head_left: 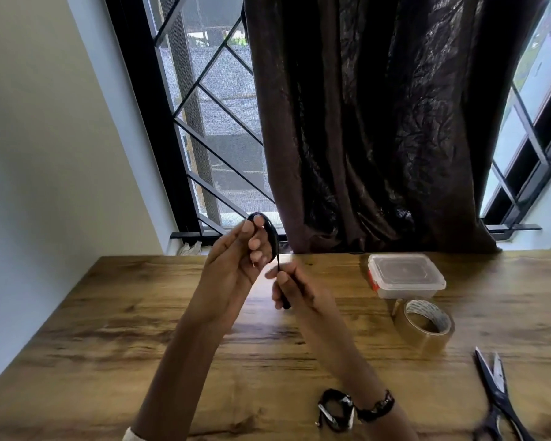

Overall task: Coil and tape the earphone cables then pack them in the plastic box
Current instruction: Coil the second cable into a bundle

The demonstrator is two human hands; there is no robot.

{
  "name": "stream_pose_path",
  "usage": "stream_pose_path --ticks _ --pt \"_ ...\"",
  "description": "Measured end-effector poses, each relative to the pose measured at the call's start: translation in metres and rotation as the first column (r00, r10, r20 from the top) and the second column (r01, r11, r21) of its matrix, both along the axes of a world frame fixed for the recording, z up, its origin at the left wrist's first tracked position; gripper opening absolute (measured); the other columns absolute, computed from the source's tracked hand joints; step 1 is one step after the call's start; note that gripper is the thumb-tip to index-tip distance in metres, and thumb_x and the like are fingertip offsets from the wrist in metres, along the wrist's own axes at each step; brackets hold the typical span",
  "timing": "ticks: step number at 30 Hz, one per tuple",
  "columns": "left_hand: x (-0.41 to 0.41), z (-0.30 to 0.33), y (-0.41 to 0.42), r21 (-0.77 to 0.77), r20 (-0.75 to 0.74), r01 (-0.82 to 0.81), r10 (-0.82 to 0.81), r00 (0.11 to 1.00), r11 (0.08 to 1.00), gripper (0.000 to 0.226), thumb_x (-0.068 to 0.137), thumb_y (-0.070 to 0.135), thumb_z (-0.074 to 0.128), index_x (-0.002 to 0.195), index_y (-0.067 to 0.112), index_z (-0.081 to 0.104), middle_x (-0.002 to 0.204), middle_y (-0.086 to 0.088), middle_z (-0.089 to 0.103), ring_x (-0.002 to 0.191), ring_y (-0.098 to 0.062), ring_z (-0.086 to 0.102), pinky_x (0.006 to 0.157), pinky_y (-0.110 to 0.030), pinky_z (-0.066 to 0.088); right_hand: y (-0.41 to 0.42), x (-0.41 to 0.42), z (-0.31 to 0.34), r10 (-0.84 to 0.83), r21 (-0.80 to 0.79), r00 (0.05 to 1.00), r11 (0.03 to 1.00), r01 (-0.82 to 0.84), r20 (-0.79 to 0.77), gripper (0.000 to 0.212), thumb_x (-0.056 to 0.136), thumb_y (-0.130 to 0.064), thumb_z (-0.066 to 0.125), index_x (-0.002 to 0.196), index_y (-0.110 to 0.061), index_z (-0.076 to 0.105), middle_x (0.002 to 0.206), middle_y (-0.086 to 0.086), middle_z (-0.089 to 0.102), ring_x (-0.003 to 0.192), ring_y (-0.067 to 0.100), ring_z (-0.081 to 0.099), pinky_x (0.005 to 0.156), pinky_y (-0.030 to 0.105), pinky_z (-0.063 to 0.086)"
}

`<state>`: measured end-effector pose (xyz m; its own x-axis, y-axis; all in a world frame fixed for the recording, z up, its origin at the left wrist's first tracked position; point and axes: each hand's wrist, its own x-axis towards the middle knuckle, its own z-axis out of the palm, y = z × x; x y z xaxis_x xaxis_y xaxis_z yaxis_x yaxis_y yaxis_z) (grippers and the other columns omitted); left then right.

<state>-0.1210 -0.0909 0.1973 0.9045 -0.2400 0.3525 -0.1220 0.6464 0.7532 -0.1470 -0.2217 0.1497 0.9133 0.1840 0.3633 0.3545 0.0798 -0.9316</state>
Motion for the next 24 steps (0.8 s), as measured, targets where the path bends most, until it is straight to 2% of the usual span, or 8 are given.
stream_pose_path --ticks 3,5,8,11,13,15,20,24 --pt "-0.002 -0.005 -0.004 0.04 -0.019 -0.062 0.063 0.998 0.997 0.02 0.097 0.009 0.038 0.103 0.007 0.057 0.071 0.005 0.053 0.063 -0.005 0.051 0.059 -0.016 0.045 0.001 -0.004 -0.002 -0.146 -0.216 0.981 0.961 0.171 0.127 0.019 0.101 -0.009 0.047 0.098 -0.011 0.066 0.072 -0.007 0.055 0.067 0.004 0.051 0.065 0.02 0.042" --pt "-0.004 -0.011 -0.006 0.117 -0.006 -0.118 0.119 0.993 0.986 0.024 0.097 0.006 0.038 0.112 0.005 0.057 0.078 0.003 0.058 0.071 -0.008 0.054 0.068 -0.017 0.048 0.001 -0.008 0.001 -0.192 -0.404 0.932 0.86 0.311 0.308 0.017 0.099 -0.007 0.051 0.105 -0.007 0.067 0.081 -0.002 0.058 0.07 0.003 0.048 0.066 0.016 0.039" --pt "-0.005 -0.016 -0.007 0.316 0.121 -0.28 0.254 0.96 0.907 0.026 0.099 0.002 0.035 0.118 0.002 0.053 0.083 0.001 0.061 0.077 -0.008 0.056 0.078 -0.02 0.05 -0.001 -0.015 0.009 -0.15 -0.606 0.846 0.635 0.479 0.512 0.019 0.095 -0.009 0.058 0.11 -0.002 0.067 0.09 0.006 0.058 0.076 0.011 0.05 0.065 0.019 0.039" --pt "-0.006 -0.017 -0.009 0.427 0.209 -0.381 0.32 0.924 0.82 0.025 0.1 0.0 0.036 0.118 -0.004 0.052 0.085 -0.003 0.061 0.079 -0.009 0.058 0.079 -0.022 0.05 -0.006 -0.021 0.027 -0.053 -0.674 0.806 0.518 0.527 0.589 0.015 0.089 -0.006 0.064 0.103 -0.003 0.068 0.095 0.009 0.061 0.079 0.022 0.06 0.063 0.03 0.052" --pt "-0.007 -0.017 -0.009 0.445 0.218 -0.386 0.32 0.922 0.808 0.024 0.099 0.001 0.039 0.117 -0.006 0.053 0.083 0.002 0.064 0.079 -0.009 0.059 0.078 -0.019 0.049 -0.011 -0.02 0.038 0.006 -0.68 0.779 0.494 0.542 0.626 0.012 0.088 -0.006 0.063 0.099 -0.003 0.069 0.097 0.011 0.065 0.08 0.027 0.063 0.062 0.038 0.056" --pt "-0.007 -0.018 -0.008 0.45 0.211 -0.365 0.3 0.93 0.815 0.024 0.098 0.003 0.041 0.116 -0.004 0.056 0.081 0.008 0.065 0.08 -0.006 0.06 0.077 -0.017 0.048 -0.013 -0.017 0.047 0.082 -0.703 0.77 0.479 0.526 0.632 0.011 0.09 -0.007 0.06 0.096 -0.005 0.068 0.097 0.011 0.066 0.082 0.027 0.064 0.063 0.041 0.056" --pt "-0.009 -0.015 -0.009 0.435 0.168 -0.303 0.255 0.952 0.848 0.019 0.097 0.012 0.044 0.103 0.006 0.061 0.076 0.004 0.057 0.075 -0.007 0.053 0.071 -0.015 0.045 -0.015 -0.016 0.054 0.192 -0.733 0.755 0.475 0.487 0.627 0.009 0.086 -0.006 0.064 0.093 -0.009 0.068 0.091 0.007 0.064 0.079 0.023 0.063 0.06 0.037 0.055" --pt "-0.009 -0.011 -0.007 0.465 0.147 -0.286 0.245 0.958 0.838 0.019 0.1 0.011 0.04 0.093 0.006 0.056 0.075 -0.004 0.046 0.073 -0.014 0.042 0.068 -0.018 0.039 -0.021 -0.012 0.054 0.227 -0.739 0.742 0.468 0.485 0.631 0.01 0.081 -0.006 0.07 0.09 -0.011 0.069 0.09 0.005 0.065 0.077 0.021 0.064 0.06 0.03 0.054"
